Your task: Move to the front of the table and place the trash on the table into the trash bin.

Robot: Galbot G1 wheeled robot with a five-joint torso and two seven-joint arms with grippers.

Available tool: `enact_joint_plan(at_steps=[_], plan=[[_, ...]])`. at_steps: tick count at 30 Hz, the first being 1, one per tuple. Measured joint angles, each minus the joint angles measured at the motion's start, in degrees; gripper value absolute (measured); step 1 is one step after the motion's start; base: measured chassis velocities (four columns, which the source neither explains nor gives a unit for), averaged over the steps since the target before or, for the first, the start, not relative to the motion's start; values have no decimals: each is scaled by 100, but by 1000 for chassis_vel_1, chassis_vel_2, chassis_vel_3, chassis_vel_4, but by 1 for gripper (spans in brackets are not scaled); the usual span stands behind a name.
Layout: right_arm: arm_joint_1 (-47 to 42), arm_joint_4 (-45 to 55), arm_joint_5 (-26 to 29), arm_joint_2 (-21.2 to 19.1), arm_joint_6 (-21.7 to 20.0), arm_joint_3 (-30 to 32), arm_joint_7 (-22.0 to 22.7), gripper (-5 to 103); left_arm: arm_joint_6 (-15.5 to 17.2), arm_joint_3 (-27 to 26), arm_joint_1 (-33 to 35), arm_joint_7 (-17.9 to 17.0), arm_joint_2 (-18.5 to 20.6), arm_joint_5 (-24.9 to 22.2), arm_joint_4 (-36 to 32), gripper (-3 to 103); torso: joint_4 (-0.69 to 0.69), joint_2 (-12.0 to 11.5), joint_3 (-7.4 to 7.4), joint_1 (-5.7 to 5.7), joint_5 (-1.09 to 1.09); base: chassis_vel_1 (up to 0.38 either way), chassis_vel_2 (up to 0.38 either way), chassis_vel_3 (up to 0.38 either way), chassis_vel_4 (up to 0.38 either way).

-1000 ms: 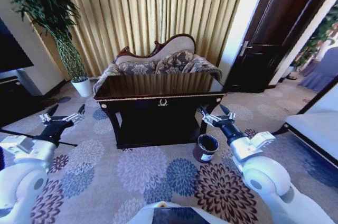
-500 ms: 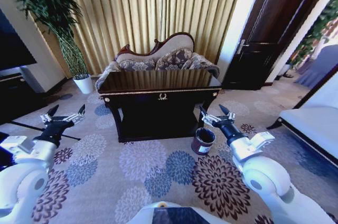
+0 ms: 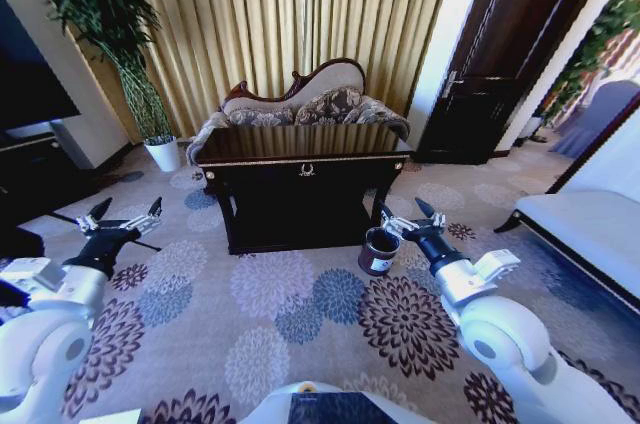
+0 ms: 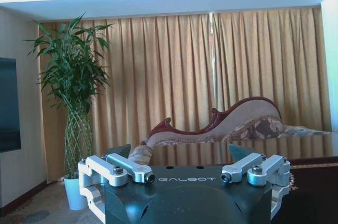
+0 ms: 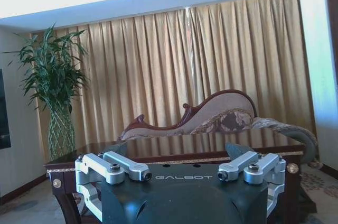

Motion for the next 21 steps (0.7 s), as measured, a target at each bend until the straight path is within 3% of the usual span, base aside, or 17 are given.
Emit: enact_joint_plan(at_steps=[21], plan=[[-35, -15, -78, -11, 97, -13, -9, 100, 3, -23, 53, -2, -150, -3, -132, 100, 0, 3, -2, -4, 0, 174, -163, -164, 177]])
